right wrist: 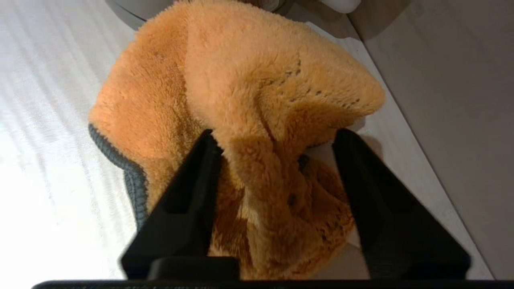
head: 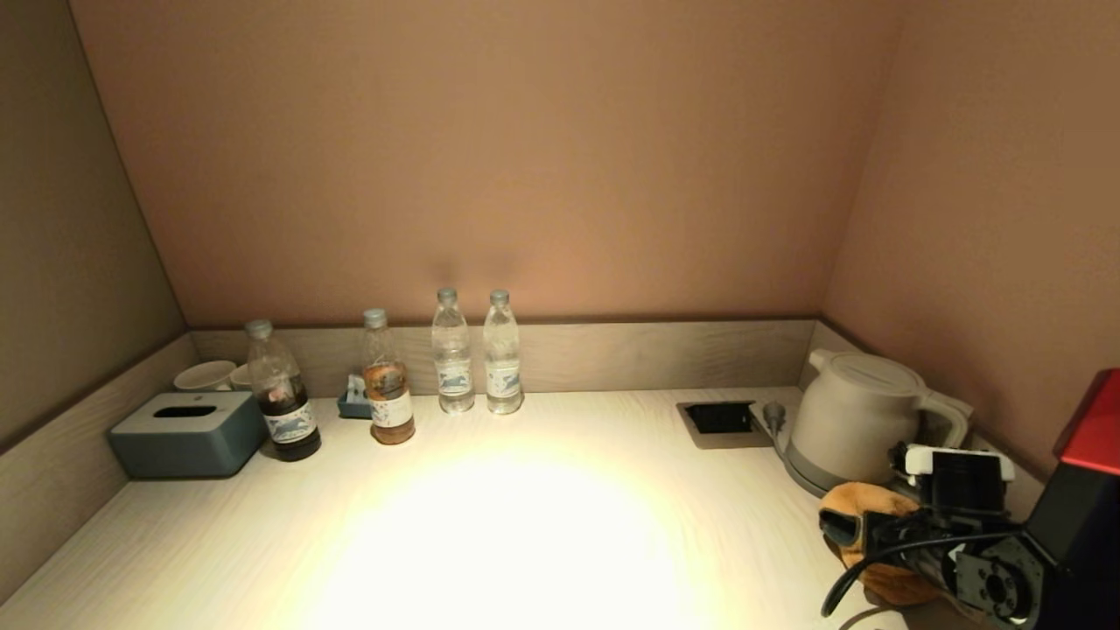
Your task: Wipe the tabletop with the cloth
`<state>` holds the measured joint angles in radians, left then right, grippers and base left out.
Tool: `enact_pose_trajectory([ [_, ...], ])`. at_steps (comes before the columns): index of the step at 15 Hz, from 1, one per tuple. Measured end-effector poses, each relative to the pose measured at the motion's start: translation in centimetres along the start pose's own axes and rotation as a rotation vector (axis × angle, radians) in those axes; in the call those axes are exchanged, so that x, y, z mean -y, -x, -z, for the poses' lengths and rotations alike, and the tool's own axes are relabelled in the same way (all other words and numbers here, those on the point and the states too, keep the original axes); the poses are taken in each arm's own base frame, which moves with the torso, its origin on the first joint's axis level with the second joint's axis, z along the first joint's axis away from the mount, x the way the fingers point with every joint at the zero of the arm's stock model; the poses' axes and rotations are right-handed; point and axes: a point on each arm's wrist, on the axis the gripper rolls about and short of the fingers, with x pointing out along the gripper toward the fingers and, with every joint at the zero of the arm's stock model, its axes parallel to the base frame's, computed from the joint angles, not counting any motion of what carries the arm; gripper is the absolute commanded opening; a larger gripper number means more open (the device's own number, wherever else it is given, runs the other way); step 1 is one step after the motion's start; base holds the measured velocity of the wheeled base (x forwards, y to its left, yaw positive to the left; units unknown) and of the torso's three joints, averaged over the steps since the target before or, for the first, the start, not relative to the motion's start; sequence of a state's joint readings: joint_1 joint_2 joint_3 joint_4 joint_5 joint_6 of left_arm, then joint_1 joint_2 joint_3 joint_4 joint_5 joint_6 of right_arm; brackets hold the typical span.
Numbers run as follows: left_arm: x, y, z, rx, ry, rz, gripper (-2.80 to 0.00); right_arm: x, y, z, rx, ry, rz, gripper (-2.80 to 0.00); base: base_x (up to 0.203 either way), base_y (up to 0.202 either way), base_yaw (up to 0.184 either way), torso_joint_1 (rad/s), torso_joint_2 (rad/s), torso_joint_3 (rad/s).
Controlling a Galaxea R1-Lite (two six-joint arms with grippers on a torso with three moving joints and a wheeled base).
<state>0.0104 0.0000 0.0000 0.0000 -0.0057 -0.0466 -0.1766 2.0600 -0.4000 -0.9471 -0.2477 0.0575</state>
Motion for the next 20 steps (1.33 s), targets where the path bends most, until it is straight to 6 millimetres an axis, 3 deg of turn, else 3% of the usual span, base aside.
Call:
enact_pose_trajectory([
  [11, 0.0, 0.0, 0.0, -0.001, 0.000, 0.001, -2.80, -0.7, 5.6, -1.0, 0.103, 0.025, -0.066, 0.00, 0.000, 0.000, 0.000, 0.000, 0.00, 0.000],
  [15, 0.0, 0.0, 0.0, 0.000, 0.000, 0.000, -2.80, -1.0, 8.8, -2.0, 0.188, 0.029, -0.115, 0.00, 0.000, 0.000, 0.000, 0.000, 0.00, 0.000],
  [20, 0.0, 0.0, 0.0, 0.000, 0.000, 0.000, -2.80, -1.8, 14.2, -3.1, 0.330, 0.051, -0.231, 0.00, 0.000, 0.000, 0.000, 0.000, 0.00, 0.000],
])
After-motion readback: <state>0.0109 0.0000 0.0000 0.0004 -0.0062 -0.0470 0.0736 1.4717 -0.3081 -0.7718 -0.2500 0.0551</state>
